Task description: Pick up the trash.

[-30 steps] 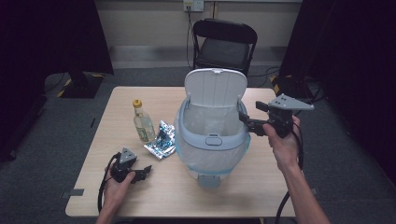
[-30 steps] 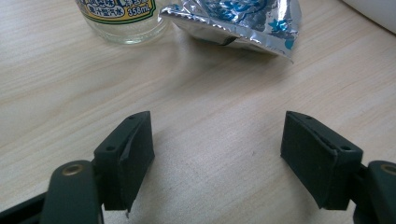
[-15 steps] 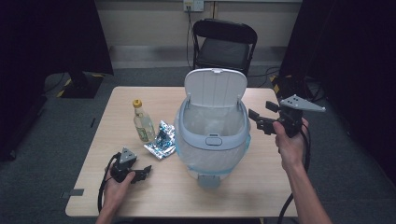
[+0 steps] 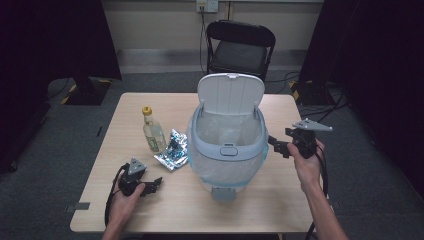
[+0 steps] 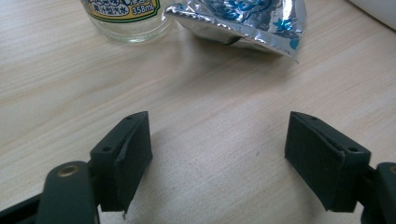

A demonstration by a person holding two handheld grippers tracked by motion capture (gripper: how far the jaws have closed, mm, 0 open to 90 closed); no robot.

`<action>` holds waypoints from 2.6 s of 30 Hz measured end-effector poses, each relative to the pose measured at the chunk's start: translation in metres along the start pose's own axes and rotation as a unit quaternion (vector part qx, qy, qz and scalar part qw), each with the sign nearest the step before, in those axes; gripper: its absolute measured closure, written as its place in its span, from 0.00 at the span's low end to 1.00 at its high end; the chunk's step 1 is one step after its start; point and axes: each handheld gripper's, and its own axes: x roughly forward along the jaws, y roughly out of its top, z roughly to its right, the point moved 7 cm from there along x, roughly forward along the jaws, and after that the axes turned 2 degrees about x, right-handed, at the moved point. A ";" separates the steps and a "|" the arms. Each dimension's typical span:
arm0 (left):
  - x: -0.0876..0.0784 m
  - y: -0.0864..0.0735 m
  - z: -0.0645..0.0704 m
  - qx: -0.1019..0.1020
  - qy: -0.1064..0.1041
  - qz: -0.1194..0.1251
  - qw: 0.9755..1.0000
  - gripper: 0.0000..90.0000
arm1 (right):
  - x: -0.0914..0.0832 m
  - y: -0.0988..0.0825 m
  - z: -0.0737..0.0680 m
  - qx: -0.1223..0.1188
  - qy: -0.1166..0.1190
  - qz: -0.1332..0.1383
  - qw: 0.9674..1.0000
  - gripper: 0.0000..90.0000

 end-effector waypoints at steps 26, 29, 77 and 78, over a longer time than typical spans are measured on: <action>-0.012 0.015 -0.009 -0.051 -0.034 0.031 0.998 0.25 | 0.028 -0.129 -0.007 0.005 0.012 -0.123 0.992 0.23; -0.014 0.022 -0.009 -0.059 -0.040 0.041 0.997 0.26 | 0.029 -0.134 -0.008 -0.003 0.009 -0.123 0.992 0.22; -0.016 0.043 -0.016 -0.107 -0.044 0.105 0.988 1.00 | 0.030 -0.139 -0.013 -0.032 -0.010 -0.109 0.993 0.19; -0.017 0.043 -0.017 -0.110 -0.046 0.109 0.987 1.00 | 0.030 -0.139 -0.013 -0.032 -0.010 -0.109 0.993 0.19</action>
